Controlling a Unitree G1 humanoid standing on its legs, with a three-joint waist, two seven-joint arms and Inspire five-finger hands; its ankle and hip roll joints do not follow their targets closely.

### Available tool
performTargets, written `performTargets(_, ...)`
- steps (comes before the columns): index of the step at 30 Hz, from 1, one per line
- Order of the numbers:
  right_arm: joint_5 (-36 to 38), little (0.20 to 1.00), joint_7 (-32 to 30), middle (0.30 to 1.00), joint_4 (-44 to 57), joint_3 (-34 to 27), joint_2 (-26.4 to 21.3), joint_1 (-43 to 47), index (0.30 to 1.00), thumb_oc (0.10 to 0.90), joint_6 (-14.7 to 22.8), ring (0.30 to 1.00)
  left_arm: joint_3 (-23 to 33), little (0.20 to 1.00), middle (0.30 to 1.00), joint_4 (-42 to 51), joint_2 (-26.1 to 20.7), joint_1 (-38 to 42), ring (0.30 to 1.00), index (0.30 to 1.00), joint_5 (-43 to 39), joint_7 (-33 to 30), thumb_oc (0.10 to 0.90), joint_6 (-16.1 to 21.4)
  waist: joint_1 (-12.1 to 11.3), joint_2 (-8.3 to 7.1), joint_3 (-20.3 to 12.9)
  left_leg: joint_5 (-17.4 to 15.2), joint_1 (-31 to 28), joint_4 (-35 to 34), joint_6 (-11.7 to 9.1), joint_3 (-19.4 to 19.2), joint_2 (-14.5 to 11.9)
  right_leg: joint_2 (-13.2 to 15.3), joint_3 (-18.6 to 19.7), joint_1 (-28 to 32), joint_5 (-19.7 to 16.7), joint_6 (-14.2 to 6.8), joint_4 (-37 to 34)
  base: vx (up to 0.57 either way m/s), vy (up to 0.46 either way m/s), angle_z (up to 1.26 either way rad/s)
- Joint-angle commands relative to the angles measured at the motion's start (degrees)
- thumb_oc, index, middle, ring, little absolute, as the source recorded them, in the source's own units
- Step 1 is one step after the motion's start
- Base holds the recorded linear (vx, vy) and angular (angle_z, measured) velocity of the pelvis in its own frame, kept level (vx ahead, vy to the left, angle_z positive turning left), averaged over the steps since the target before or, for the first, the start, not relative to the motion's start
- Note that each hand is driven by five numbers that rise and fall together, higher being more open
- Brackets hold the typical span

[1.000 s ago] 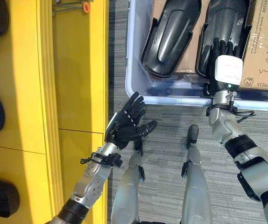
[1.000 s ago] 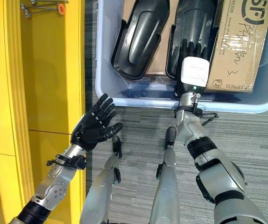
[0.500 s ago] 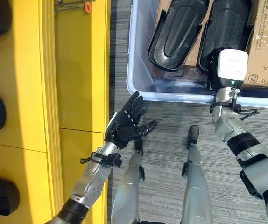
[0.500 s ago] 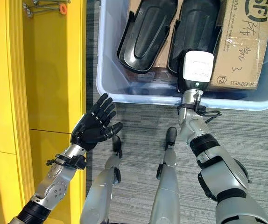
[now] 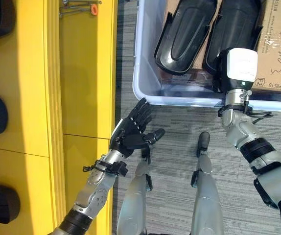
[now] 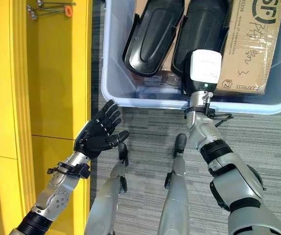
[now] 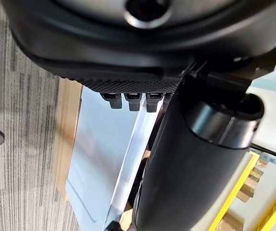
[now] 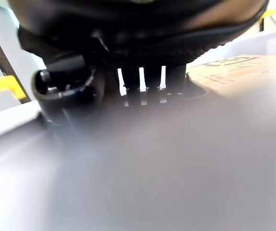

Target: Move parts from the plastic box to the shelf.

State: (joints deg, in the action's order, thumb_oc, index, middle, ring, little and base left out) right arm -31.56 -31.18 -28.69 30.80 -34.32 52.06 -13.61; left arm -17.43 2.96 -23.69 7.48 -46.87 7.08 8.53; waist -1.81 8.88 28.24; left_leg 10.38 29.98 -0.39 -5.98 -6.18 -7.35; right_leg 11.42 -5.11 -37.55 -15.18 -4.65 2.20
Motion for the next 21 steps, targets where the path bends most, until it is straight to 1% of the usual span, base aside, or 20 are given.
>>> performTargets(1,-0.65,0.3,9.23,0.3,3.52,4.82,3.17,-2.06,0.3,0.4,4.81,0.3,1.85,1.0,1.0,8.16,-1.47,0.23,1.0,1.0,0.93,1.89,0.9,2.76,-1.88,0.23,1.55,-1.6,0.22,1.17,1.78,-1.13,-0.1,0.59,-3.52,2.73,11.29,0.65,6.83,-0.02,0.02,-0.04)
performTargets(3,-1.28,0.3,9.18,0.3,7.13,4.46,3.42,-3.29,0.3,0.4,4.63,0.3,2.16,1.0,1.0,8.54,-1.44,-0.33,1.0,1.0,0.82,1.96,0.9,2.88,-1.51,-0.04,1.55,-1.66,-0.76,0.96,1.73,-1.32,-0.19,0.6,-3.31,3.52,11.22,0.63,6.56,-0.01,0.029,-0.05)
performTargets(6,-0.44,0.3,8.01,0.3,11.45,3.48,3.78,-5.5,0.3,0.4,5.6,0.3,2.8,1.0,1.0,9.07,-1.72,-1.14,1.0,1.0,0.22,2.3,0.9,3.31,-0.93,-0.47,1.55,-1.87,-2.44,0.65,1.71,-1.49,-0.33,0.52,-3.05,5.01,11.13,0.63,6.04,0.0,0.032,-0.08)
performTargets(7,0.71,0.3,7.17,0.3,14.43,2.91,3.95,-7.31,0.3,0.4,7.69,0.3,3.29,1.0,1.0,9.38,-1.81,-1.66,1.0,1.0,-0.04,2.33,0.9,3.28,-0.46,-0.96,1.55,-2.2,-3.87,0.5,1.74,-1.65,-0.47,0.34,-2.84,6.43,11.09,0.61,5.5,0.0,0.01,-0.06)
performTargets(10,2.31,0.3,3.18,0.3,19.56,1.27,4.96,-10.93,0.3,0.4,10.46,0.3,3.74,1.0,1.0,10.03,-2.34,-2.66,1.0,1.0,0.17,2.28,0.9,3.67,0.35,-2.1,1.55,-2.84,-6.46,0.4,1.69,-1.78,-0.84,-0.06,-2.53,8.99,11.02,0.55,4.78,0.0,-0.01,-0.01)
performTargets(12,3.08,0.3,0.64,0.3,21.58,0.4,5.09,-12.28,0.3,0.4,11.54,0.3,3.86,1.0,1.0,10.05,-2.38,-3.03,1.0,1.0,0.42,2.53,0.9,4.25,0.8,-2.65,1.55,-3.36,-8.29,0.24,1.75,-2.02,-0.92,-0.32,-2.29,10.64,10.98,0.47,4.25,0.0,-0.013,-0.05)
performTargets(14,4.71,0.3,-2.97,0.3,26.14,-1.33,5.37,-14.58,0.3,0.4,12.45,0.3,3.63,1.0,1.0,10.73,-2.1,-3.38,1.0,1.0,0.79,1.7,0.9,5.25,1.8,-3.32,1.55,-4.17,-11.79,-0.23,1.74,-2.2,-1.04,-0.89,-1.74,13.87,10.88,0.54,3.02,0.0,0.026,-0.06)
performTargets(16,4.23,0.3,-4.96,0.3,29.01,-3.1,5.63,-16.41,0.3,0.4,13.17,0.3,3.47,1.0,1.0,10.9,-1.82,-3.59,1.0,1.0,0.84,0.97,0.9,6.04,2.69,-3.67,1.55,-4.92,-14.71,-0.42,1.71,-2.28,-1.04,-1.36,-0.92,16.65,10.9,0.55,2.04,0.01,0.064,-0.11)
performTargets(19,4.47,0.3,-6.67,0.3,33.05,-5.78,5.07,-19.26,0.3,0.4,13.26,0.3,3.85,1.0,1.0,10.86,-1.35,-3.65,1.0,1.0,0.47,0.36,0.9,6.93,4.04,-4.16,1.55,-5.31,-19.23,-1.38,1.64,-2.91,-1.24,-1.82,0.53,20.73,10.3,0.4,0.09,0.02,0.078,-0.13)
performTargets(21,5.55,0.3,-6.93,0.3,34.69,-6.96,4.58,-20.86,0.3,0.4,14.23,0.3,4.19,1.0,1.0,11.15,-1.13,-3.77,1.0,1.0,0.56,0.02,0.9,6.99,4.61,-4.53,1.55,-5.65,-21.56,-1.72,1.55,-3.24,-1.45,-1.95,1.09,23.13,10.19,0.37,-0.91,0.04,0.057,-0.17)
